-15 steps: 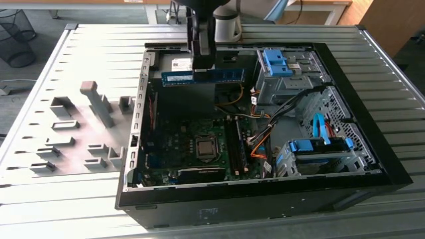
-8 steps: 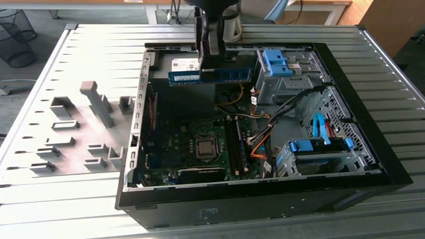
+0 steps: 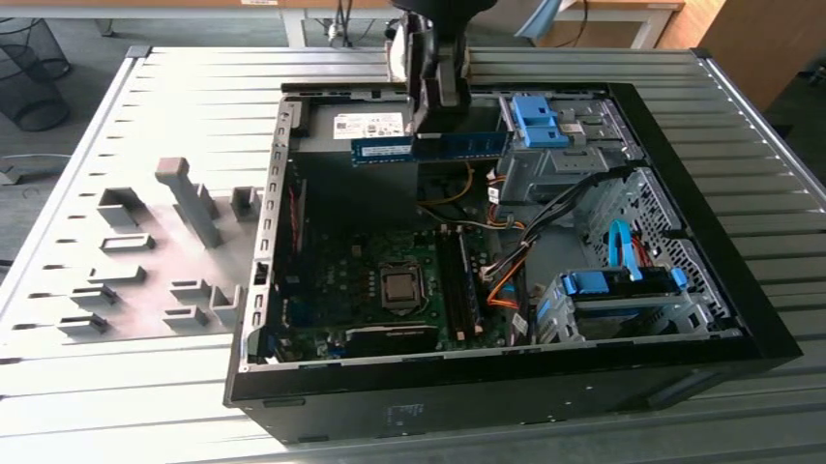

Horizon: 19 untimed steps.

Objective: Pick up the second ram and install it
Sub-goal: 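Pick up the second ram and move it above second insertion slot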

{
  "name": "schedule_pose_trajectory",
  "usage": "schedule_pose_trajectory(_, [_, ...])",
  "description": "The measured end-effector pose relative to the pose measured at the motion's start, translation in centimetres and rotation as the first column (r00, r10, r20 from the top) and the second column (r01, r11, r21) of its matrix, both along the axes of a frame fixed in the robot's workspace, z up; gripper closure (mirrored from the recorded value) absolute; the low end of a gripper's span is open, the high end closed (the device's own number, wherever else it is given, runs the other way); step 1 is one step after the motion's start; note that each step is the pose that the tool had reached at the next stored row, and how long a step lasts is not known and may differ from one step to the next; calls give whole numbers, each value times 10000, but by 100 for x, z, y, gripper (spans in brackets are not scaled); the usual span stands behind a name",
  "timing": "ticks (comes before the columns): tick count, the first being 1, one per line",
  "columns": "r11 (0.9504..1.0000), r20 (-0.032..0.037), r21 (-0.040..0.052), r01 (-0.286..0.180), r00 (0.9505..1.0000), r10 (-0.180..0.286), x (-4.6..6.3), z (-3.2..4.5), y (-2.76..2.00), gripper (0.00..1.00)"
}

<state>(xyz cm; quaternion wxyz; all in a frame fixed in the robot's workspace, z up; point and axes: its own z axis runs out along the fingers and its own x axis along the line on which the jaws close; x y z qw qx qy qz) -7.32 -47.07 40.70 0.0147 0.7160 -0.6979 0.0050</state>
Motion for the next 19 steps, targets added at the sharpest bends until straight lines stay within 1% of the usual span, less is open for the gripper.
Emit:
schedule_pose_trajectory(9, [10000,0,-1,-2,10000,2,234,0,-1,86])
schedule_pose_trajectory(19, [10000,0,0,-3,10000,3,243,0,0,86])
